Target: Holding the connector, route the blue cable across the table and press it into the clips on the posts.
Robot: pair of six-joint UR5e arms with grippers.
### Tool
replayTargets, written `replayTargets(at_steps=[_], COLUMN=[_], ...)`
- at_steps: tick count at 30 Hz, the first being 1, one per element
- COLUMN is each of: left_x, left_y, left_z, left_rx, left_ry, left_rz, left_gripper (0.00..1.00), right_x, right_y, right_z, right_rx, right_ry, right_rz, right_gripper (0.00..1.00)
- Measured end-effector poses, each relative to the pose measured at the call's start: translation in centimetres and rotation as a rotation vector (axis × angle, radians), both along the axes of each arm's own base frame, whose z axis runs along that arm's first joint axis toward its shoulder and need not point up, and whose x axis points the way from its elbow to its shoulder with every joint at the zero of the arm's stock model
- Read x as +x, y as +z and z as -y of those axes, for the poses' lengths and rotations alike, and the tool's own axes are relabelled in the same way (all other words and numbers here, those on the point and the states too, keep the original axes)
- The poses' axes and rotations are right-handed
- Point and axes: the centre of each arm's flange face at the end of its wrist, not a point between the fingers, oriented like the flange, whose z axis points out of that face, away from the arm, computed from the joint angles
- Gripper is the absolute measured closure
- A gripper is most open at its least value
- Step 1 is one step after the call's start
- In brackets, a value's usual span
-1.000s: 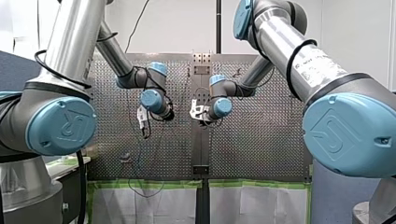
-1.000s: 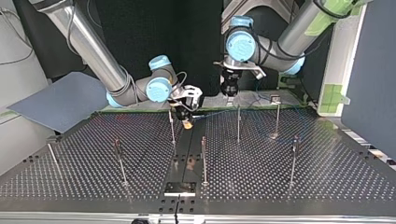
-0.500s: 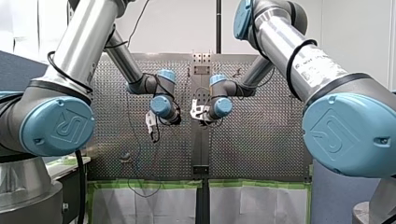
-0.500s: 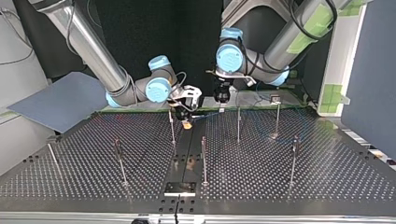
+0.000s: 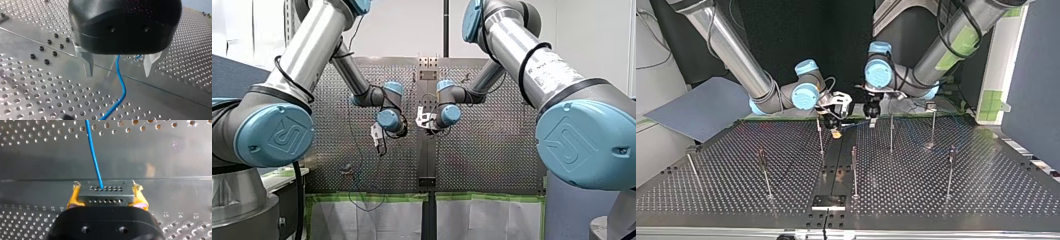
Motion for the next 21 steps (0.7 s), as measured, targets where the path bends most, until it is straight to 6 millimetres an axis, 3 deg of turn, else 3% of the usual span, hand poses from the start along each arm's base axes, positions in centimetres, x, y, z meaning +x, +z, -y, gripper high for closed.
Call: replayTargets(at_steps=[7, 19, 20, 21], left_x=[2.0, 2.1, 2.1, 2.1], left_y=[-1.5, -2.4, -2.4, -2.4], left_z=[0.4, 0.0, 0.1, 0.1], left_rx=[0.002, 0.030, 0.030, 0.030], left_ry=[0.017, 0.063, 0.062, 0.062], left_rz=[0.000, -0.016, -0.016, -0.015], left_gripper=[0.00, 0.00, 0.06, 0.06], right_x=[-0.1, -0.2, -0.2, -0.2], right_y=[0.0, 0.0, 0.0, 0.0], right_z=[0.1, 0.3, 0.2, 0.2], right_rx=[-0.001, -0.001, -0.001, -0.001], right_ry=[-0.001, -0.004, -0.004, -0.004], right_rz=[0.000, -0.001, -0.001, 0.000], right_gripper=[1.00, 1.00, 1.00, 1.00])
